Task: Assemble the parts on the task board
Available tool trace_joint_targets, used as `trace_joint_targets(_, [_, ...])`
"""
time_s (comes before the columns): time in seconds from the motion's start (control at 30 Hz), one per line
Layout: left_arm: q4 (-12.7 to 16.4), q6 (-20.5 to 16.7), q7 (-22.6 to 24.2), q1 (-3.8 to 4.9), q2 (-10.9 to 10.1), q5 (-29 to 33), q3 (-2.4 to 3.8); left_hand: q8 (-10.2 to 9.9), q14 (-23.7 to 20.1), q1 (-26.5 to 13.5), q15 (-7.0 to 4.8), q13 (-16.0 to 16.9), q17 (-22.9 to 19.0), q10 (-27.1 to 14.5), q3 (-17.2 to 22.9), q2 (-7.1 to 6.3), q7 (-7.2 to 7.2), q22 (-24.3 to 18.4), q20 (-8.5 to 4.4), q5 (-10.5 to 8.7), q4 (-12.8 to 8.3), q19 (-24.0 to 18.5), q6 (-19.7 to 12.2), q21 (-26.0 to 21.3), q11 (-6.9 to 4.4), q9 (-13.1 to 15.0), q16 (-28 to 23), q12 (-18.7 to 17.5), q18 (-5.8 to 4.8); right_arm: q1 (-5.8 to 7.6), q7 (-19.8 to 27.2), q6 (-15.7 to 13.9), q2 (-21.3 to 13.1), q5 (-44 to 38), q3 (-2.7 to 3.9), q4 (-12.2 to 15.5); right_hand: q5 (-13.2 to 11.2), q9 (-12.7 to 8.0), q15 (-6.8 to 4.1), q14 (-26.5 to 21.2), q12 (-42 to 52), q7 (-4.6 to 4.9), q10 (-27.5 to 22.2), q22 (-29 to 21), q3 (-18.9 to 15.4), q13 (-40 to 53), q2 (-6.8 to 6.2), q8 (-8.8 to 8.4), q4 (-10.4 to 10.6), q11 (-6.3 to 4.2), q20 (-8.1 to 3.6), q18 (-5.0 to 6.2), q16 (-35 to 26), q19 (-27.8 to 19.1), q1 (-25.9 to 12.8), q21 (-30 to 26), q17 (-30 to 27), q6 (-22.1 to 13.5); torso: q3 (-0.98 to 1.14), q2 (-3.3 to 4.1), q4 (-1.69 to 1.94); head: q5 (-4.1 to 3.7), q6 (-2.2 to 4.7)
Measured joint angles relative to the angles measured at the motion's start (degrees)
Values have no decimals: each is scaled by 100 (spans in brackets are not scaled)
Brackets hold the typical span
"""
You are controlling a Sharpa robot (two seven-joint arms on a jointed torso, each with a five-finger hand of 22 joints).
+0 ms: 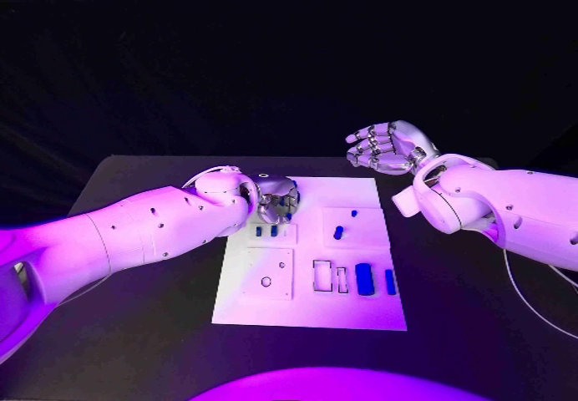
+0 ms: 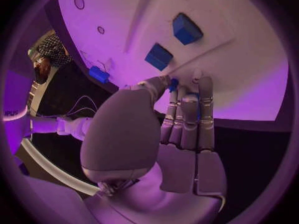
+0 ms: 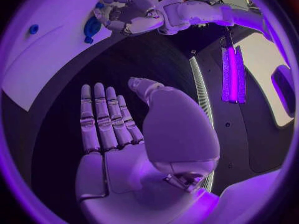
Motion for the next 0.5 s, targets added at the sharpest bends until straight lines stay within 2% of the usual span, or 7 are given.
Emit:
trace_joint_targets(0.1, [-10,1,-2,0,7,6,1,0,57,27,9,-14,58,40,17,27,-19,26,0,0,-17,0,38,35,0,-20,63,-12,1,0,0,1,4,2,0,-1,0,0,0,0,-23,0,0,-12,0,0,0,0,0,0,0,0,0,0,0,0,-10,0,1,-1,0,-1,3])
trace_joint_targets(0.27, [-34,2,-3,0,17,16,1,0,207,108,-42,-50,238,218,130,108,-40,123,0,0,-80,0,243,177,-69,-58,251,-20,1,-2,0,3,6,5,0,-3,0,0,21,21,-23,-4,0,-22,0,0,0,0,0,0,2,0,0,-2,0,0,-12,4,-1,-1,-1,2,4])
trace_joint_targets(0.5, [-82,-6,4,-5,49,54,9,-130,306,70,-61,-168,276,399,189,177,-62,209,0,0,-79,0,369,270,-90,-135,333,-259,1,-5,-1,17,10,8,0,-4,0,0,21,21,-23,-19,20,-62,0,1,30,0,0,20,21,0,0,-21,-30,0,-31,19,-2,-3,-2,2,12])
